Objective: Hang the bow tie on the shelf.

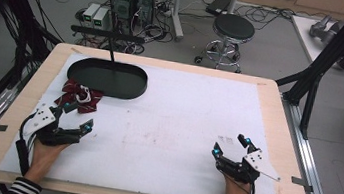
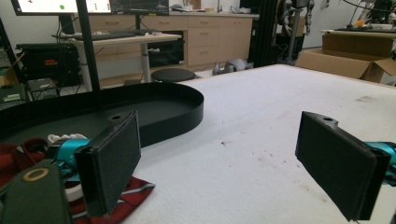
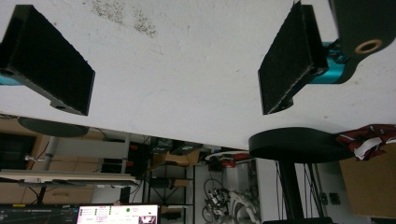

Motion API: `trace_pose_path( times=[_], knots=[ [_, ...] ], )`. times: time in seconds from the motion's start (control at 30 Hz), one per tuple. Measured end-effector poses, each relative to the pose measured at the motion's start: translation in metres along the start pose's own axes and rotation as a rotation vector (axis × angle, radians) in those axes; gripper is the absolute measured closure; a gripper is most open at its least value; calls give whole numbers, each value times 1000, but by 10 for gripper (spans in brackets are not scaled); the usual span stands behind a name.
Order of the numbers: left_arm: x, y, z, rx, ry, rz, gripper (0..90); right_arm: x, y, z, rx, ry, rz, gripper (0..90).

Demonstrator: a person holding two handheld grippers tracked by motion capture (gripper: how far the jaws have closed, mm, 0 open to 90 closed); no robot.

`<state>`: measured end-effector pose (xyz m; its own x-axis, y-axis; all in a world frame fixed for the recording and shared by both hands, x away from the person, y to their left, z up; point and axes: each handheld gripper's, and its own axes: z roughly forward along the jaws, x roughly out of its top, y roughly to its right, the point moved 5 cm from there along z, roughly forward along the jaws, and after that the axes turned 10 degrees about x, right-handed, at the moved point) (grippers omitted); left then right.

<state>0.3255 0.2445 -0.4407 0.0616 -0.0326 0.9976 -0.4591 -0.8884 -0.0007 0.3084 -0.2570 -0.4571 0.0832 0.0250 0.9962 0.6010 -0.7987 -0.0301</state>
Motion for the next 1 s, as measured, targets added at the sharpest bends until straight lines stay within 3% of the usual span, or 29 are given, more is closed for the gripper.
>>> trace_pose_path(
  times=[0.13, 0.17, 0.23, 0.4, 0.53, 0.57, 0.67, 0.9, 1.0],
  knots=[
    [10, -7, 3, 6, -42, 0, 140, 0, 0, 0, 1, 0, -4, 99],
    [13, -10, 4, -8, -59, -25, 139, 0, 0, 0, 0, 0, -1, 99],
    [18, -15, 6, -24, -86, -38, 136, 0, 0, 0, 1, 0, -7, 99],
    [26, -20, 8, -36, -94, -39, 135, 0, 0, 0, 0, 0, -3, 99],
    [31, -27, 12, -35, -150, -70, 136, 0, 0, 0, 1, 0, -7, 99],
    [32, -29, 14, -55, -189, -85, 136, 0, 0, 0, 0, 0, -7, 99],
    [34, -32, 19, -59, -225, -68, 136, 0, 0, 0, 1, 1, -3, 99],
    [38, -43, 30, -19, -287, -44, 142, 0, 0, 0, 1, 1, 1, 99],
    [38, -45, 33, -28, -306, -44, 152, 0, 0, 0, 1, 1, 0, 99]
  ],
)
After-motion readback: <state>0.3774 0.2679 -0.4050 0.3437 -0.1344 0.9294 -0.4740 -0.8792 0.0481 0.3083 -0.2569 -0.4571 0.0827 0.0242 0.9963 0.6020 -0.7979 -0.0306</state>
